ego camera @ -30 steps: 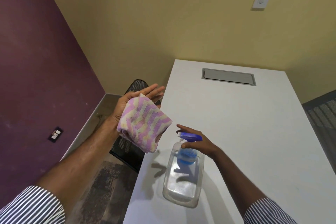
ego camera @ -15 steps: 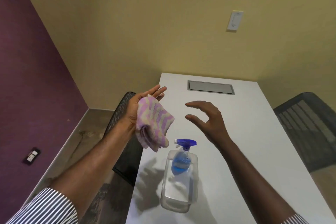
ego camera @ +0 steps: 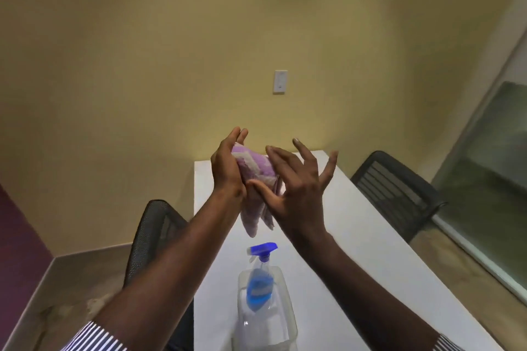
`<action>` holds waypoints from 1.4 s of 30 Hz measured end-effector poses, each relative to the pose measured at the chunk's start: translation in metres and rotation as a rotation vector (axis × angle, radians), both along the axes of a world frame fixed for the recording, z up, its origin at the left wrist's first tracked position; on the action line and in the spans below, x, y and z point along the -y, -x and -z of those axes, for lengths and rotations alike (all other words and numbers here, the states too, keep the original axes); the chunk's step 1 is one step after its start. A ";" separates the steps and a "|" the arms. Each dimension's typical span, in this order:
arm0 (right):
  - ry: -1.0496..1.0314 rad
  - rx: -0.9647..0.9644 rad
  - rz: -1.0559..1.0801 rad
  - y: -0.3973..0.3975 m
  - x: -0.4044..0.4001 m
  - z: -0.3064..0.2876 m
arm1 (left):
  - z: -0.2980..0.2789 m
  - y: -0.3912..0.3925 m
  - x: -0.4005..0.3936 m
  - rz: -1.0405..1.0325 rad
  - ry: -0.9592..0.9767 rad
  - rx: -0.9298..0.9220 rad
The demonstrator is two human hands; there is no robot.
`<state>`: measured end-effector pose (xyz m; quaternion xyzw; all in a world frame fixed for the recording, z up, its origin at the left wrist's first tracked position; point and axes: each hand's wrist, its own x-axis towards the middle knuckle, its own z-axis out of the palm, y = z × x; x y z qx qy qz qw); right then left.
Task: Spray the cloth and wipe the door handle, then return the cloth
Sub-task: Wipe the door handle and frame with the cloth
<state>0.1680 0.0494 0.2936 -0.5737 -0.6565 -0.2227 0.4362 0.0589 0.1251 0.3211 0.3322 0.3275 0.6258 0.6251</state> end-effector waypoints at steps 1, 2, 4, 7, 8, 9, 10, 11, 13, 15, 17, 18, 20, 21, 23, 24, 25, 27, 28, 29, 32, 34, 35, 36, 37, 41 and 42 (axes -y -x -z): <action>-0.017 -0.028 0.025 -0.007 0.004 -0.006 | -0.006 -0.006 0.007 0.028 -0.020 -0.020; -0.027 -0.051 0.048 -0.014 0.009 -0.013 | -0.012 -0.012 0.013 0.059 -0.040 -0.033; -0.040 -0.079 0.090 -0.029 0.023 -0.025 | -0.021 -0.026 0.024 0.122 -0.098 -0.080; -0.097 -0.077 0.150 -0.054 0.051 -0.043 | -0.024 -0.050 0.039 0.196 -0.258 -0.137; -0.127 -0.069 0.172 -0.063 0.063 -0.050 | -0.025 -0.058 0.046 0.226 -0.339 -0.157; -0.157 -0.056 0.201 -0.073 0.075 -0.056 | -0.025 -0.066 0.053 0.257 -0.435 -0.187; -0.179 -0.043 0.239 -0.083 0.089 -0.062 | -0.025 -0.074 0.060 0.292 -0.528 -0.218; -0.190 -0.032 0.280 -0.094 0.103 -0.067 | -0.025 -0.082 0.067 0.332 -0.608 -0.239; -0.190 -0.020 0.351 -0.113 0.135 -0.075 | -0.026 -0.101 0.083 0.396 -0.756 -0.258; -0.190 -0.005 0.420 -0.131 0.169 -0.081 | -0.028 -0.123 0.102 0.407 -0.891 -0.271; -0.205 0.021 0.499 -0.145 0.206 -0.086 | -0.031 -0.147 0.127 0.416 -0.999 -0.238; -0.218 0.033 0.541 -0.152 0.225 -0.088 | -0.032 -0.160 0.141 0.427 -1.036 -0.208; -0.242 0.048 0.628 -0.163 0.267 -0.089 | -0.036 -0.189 0.173 0.442 -1.110 -0.169; -0.249 0.048 0.666 -0.168 0.290 -0.089 | -0.037 -0.203 0.190 0.450 -1.154 -0.164; -0.263 0.038 0.729 -0.176 0.336 -0.090 | -0.038 -0.230 0.228 0.459 -1.242 -0.137; -0.270 0.037 0.765 -0.180 0.359 -0.089 | -0.038 -0.243 0.248 0.444 -1.284 -0.122; -0.275 0.039 0.807 -0.183 0.384 -0.088 | -0.037 -0.255 0.272 0.418 -1.322 -0.111; -0.298 0.043 0.881 -0.189 0.425 -0.086 | -0.036 -0.274 0.313 0.365 -1.369 -0.105; -0.311 0.050 0.930 -0.192 0.451 -0.085 | -0.036 -0.284 0.338 0.376 -1.381 -0.090; -0.323 0.063 0.981 -0.194 0.475 -0.084 | -0.037 -0.293 0.363 0.399 -1.391 -0.067; -0.348 0.131 1.147 -0.195 0.549 -0.080 | -0.040 -0.316 0.437 0.494 -1.414 0.012; -0.353 0.160 1.262 -0.192 0.596 -0.076 | -0.040 -0.330 0.485 0.591 -1.419 0.076; -0.354 0.167 1.308 -0.189 0.619 -0.074 | -0.039 -0.336 0.508 0.638 -1.424 0.102; -0.353 0.176 1.353 -0.187 0.642 -0.072 | -0.038 -0.342 0.531 0.687 -1.432 0.129; -0.349 0.191 1.406 -0.184 0.664 -0.071 | -0.037 -0.348 0.554 0.738 -1.438 0.166; -0.319 0.261 1.663 -0.165 0.745 -0.063 | -0.033 -0.363 0.646 0.947 -1.441 0.313; -0.311 0.268 1.724 -0.158 0.763 -0.061 | -0.032 -0.364 0.668 1.023 -1.424 0.356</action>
